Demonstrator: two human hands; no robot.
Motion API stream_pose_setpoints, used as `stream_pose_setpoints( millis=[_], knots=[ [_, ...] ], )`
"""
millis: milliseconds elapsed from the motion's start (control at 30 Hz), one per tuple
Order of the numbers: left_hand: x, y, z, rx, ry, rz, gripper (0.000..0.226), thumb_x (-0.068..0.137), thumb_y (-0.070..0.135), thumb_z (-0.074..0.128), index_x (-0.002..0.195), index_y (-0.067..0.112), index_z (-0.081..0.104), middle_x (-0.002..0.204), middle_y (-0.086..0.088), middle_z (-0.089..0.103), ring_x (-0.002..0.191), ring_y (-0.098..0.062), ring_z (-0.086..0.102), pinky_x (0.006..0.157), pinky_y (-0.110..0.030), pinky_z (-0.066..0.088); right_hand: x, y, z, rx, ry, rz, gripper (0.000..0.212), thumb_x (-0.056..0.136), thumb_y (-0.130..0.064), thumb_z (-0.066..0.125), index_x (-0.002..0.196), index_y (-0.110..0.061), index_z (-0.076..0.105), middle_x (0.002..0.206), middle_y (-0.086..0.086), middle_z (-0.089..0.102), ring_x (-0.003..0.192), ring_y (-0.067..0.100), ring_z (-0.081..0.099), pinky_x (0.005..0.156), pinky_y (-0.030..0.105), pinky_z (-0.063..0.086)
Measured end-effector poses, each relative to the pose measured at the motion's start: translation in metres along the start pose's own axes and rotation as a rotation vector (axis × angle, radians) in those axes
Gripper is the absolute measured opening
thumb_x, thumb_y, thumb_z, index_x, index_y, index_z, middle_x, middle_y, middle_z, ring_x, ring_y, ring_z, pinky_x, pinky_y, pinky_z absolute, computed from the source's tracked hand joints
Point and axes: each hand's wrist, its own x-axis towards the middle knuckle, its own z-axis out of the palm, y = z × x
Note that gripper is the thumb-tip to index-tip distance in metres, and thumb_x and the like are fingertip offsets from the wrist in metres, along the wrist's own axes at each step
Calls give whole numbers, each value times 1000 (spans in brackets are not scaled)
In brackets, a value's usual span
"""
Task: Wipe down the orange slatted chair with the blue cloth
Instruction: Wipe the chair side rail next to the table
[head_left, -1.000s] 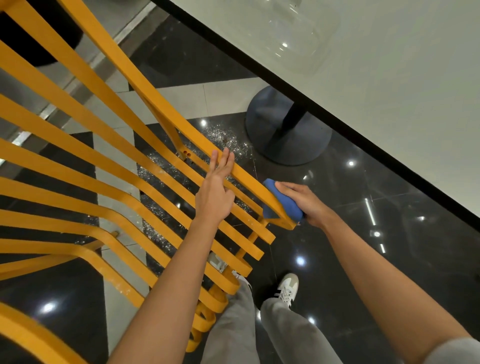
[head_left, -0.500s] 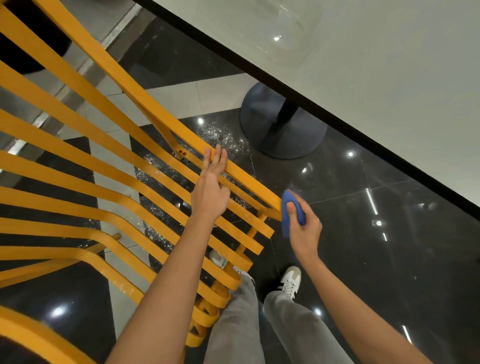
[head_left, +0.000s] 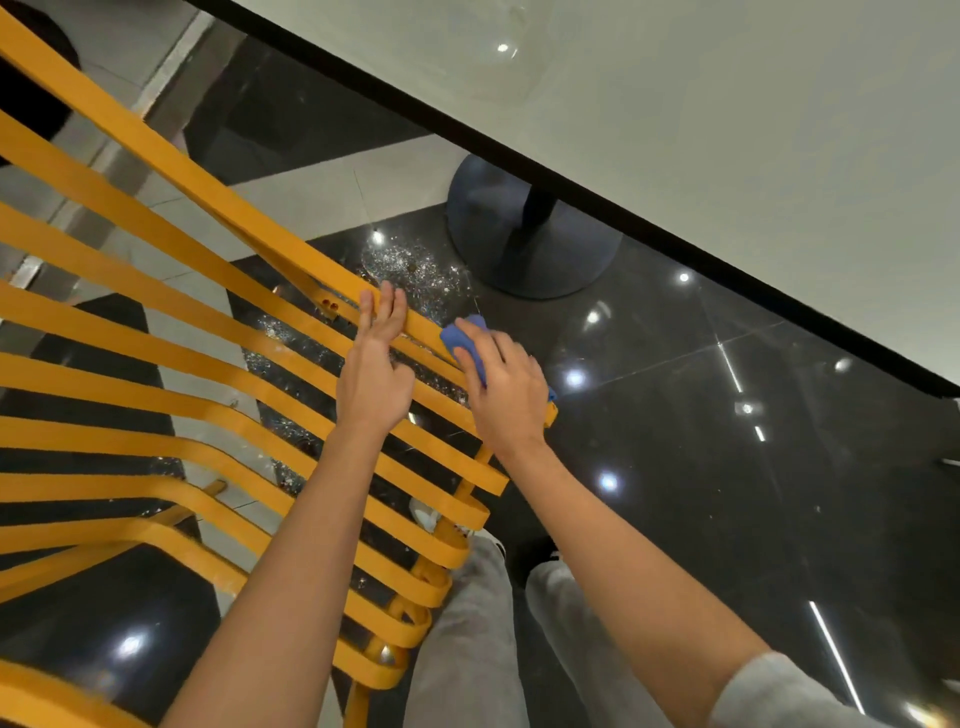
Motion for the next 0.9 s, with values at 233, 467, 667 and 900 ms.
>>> stream_pose_setpoints(
  millis=[233,467,667,900],
  knots=[
    [-1,5,0,-26,-13,-43,87,84,-17,42,155,28,19,163,15,7,150,-8,-5,89,-26,23,-43,47,-18,584,127,665,25,105,-27,43,115,-19,64,98,-12,66,95,-4,60,81,16,43],
    [0,2,5,-37,-4,-35,90,82,-17,43,155,28,17,164,14,5,150,-9,-6,94,-27,25,-57,30,-19,679,168,875,37,103,-32,45,134,-14,56,120,-7,62,110,2,58,90,11,43],
    [1,-4,8,-59,12,-2,90,82,-18,43,155,29,19,163,14,7,150,-9,-6,91,-17,33,-33,68,-8,824,107,1391,37,99,-31,55,131,-14,60,128,6,61,119,24,56,101,38,47],
    [2,-5,9,-81,2,-24,93,80,-19,45,155,30,19,163,16,6,150,-7,-7,103,-42,46,-32,73,-10,803,68,1353,37,100,-29,54,130,-8,59,124,12,62,119,30,57,101,41,48]
  ],
)
